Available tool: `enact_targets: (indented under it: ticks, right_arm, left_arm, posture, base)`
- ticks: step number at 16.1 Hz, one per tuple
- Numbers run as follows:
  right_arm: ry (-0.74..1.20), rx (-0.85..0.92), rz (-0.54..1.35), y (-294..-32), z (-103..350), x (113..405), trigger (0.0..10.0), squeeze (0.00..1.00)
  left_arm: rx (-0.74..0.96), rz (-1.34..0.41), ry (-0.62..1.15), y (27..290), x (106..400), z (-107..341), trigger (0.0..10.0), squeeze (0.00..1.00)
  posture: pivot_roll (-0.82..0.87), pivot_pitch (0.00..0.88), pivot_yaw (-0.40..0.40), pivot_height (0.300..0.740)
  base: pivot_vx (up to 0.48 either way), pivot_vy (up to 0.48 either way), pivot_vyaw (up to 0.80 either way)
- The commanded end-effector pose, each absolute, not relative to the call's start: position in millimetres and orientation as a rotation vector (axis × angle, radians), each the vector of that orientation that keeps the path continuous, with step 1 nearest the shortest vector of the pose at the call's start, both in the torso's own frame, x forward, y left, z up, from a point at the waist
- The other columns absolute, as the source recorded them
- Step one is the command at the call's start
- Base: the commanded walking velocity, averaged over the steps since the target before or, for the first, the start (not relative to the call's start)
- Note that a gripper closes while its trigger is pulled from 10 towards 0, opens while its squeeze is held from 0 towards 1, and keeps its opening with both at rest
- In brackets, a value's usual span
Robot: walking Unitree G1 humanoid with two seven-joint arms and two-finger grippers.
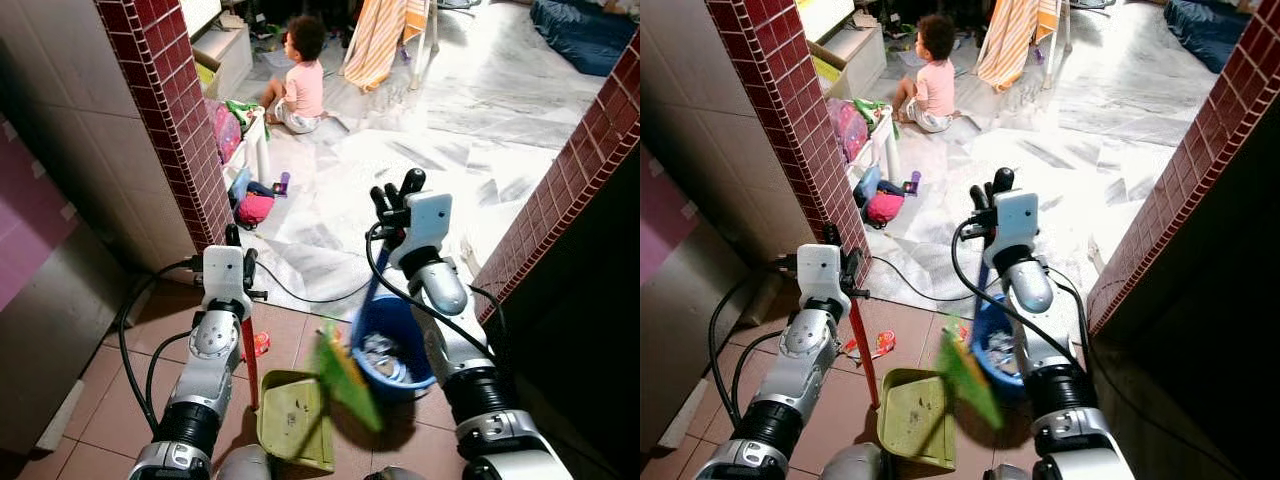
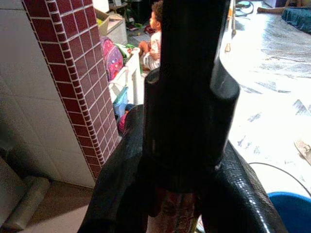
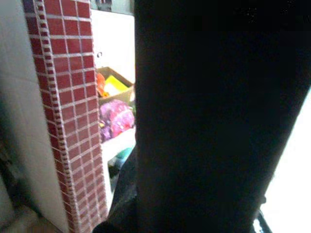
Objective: Sweep floor
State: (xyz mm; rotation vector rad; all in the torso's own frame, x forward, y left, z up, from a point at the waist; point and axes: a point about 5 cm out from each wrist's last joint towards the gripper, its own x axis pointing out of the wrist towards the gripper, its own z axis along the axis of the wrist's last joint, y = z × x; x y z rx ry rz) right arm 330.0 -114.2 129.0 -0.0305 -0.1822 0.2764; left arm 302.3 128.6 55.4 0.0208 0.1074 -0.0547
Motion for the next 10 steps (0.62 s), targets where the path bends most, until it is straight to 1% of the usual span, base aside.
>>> enact_targets:
  ticks: [1, 4, 10]
  right_arm:
    - [-0.202, -0.067, 0.268, -118, 130, 329, 10.0, 0.0]
    - [-0.196, -0.13, 0.251, -119, 125, 329, 10.0, 0.0]
    - [-0.178, -0.225, 0.152, -133, 120, 333, 10.0, 0.0]
  left_arm:
    - [0.02, -0.064, 0.142, 127, 301, 50, 10.0, 0.0]
    - [0.018, -0.072, 0.143, 123, 302, 50, 10.0, 0.0]
    - [0.016, -0.074, 0.154, 124, 301, 48, 10.0, 0.0]
  posture:
    - [-0.03, 0.0, 0.029, 0.74]
    - [-0.02, 0.0, 0.029, 0.74]
    - [-0.03, 0.0, 0.029, 0.74]
  base:
    - [0.0, 0.0, 0.0]
    - [0.0, 0.0, 0.0]
    - [0.0, 0.0, 0.0]
